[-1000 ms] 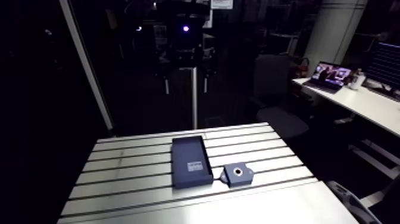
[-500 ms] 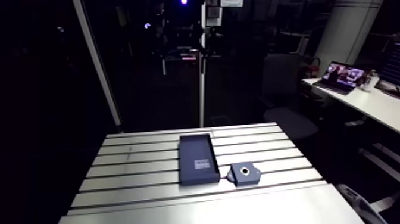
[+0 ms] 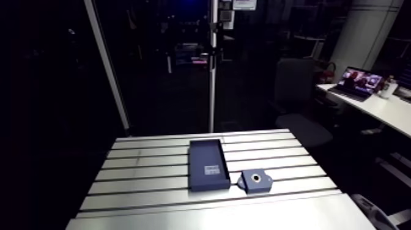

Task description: Pick up the bearing and press it into the housing until flush.

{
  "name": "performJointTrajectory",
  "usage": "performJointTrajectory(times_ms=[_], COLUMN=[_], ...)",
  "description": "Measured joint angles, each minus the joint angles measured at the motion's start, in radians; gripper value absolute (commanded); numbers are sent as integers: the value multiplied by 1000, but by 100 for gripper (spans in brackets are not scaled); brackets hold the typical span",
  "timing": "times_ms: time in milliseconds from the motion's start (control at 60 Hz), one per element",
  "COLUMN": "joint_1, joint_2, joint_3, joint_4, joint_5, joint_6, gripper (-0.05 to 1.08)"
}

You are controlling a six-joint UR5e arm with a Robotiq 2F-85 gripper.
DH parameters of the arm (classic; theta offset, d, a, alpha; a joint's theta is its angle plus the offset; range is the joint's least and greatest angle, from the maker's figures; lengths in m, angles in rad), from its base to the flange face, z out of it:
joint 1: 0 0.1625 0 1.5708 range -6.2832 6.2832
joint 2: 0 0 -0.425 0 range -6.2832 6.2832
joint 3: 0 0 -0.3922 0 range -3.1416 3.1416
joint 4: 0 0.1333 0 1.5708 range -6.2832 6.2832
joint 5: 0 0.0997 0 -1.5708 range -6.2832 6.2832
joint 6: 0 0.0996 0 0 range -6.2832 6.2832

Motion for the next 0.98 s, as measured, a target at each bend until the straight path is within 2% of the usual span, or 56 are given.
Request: performJointTrajectory(times_ms=[500, 983], joint_1=[4, 16], joint_2=[-34, -28], joint_3=[37, 37], joint_4=[-6, -4], joint_5=[-7, 2], joint_6=[2, 2], gripper=[1, 1])
